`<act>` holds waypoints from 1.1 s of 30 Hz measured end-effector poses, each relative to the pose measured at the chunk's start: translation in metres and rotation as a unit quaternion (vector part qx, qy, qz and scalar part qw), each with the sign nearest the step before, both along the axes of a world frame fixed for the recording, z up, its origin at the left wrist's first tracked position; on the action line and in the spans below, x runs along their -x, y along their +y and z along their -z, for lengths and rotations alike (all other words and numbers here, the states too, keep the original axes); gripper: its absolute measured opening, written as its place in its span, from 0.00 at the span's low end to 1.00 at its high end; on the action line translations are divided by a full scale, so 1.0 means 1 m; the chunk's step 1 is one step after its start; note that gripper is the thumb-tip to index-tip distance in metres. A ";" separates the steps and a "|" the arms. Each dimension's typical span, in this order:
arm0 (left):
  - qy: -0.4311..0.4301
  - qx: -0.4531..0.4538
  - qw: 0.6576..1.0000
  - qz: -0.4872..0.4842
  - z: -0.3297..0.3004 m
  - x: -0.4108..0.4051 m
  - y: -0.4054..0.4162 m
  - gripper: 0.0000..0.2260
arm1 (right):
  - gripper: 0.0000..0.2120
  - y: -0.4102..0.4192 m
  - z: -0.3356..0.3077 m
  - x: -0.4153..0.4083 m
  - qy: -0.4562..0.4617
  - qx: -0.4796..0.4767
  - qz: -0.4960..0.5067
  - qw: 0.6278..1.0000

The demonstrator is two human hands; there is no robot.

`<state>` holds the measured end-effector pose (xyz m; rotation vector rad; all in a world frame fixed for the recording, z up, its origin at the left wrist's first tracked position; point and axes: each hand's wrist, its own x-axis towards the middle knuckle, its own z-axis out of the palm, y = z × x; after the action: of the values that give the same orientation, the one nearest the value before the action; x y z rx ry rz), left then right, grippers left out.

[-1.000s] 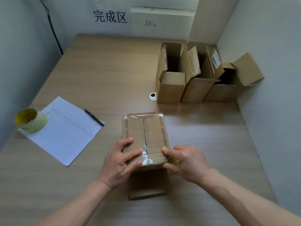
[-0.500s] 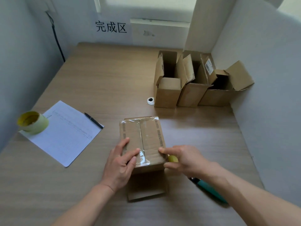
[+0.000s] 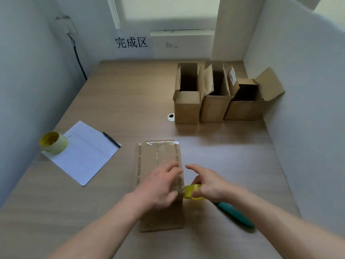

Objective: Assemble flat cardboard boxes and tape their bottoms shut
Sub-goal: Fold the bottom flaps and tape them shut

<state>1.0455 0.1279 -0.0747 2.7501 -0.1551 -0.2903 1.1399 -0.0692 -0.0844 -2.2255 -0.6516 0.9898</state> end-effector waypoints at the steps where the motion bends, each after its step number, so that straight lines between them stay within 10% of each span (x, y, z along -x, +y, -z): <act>1: 0.037 0.023 0.999 0.015 0.003 -0.005 -0.010 0.33 | 0.44 -0.001 0.002 0.002 0.008 -0.016 0.019 1.000; 6: 0.054 -0.035 0.997 0.050 0.012 -0.023 -0.019 0.35 | 0.40 -0.010 0.005 0.005 0.002 0.003 0.040 0.999; 13: 0.073 -0.005 0.996 0.046 0.003 -0.032 -0.022 0.34 | 0.23 -0.006 -0.009 -0.007 -0.321 0.176 -0.114 0.924; 20: 0.115 -0.061 0.988 0.080 -0.001 -0.064 -0.032 0.28 | 0.25 -0.024 0.003 0.001 0.024 0.025 0.051 0.998; 27: 0.143 -0.053 0.985 0.081 -0.006 -0.084 -0.032 0.25 | 0.13 -0.007 0.001 -0.010 -0.354 0.057 -0.016 0.934; 33: 0.136 -0.069 0.988 0.006 0.000 -0.087 -0.040 0.11 | 0.14 -0.005 0.005 -0.004 -0.412 0.047 -0.023 0.910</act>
<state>1.1323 0.0882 -0.0745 2.8097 -0.0825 -0.6999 1.1442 -0.0743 -0.0898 -2.6964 -1.0212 0.0347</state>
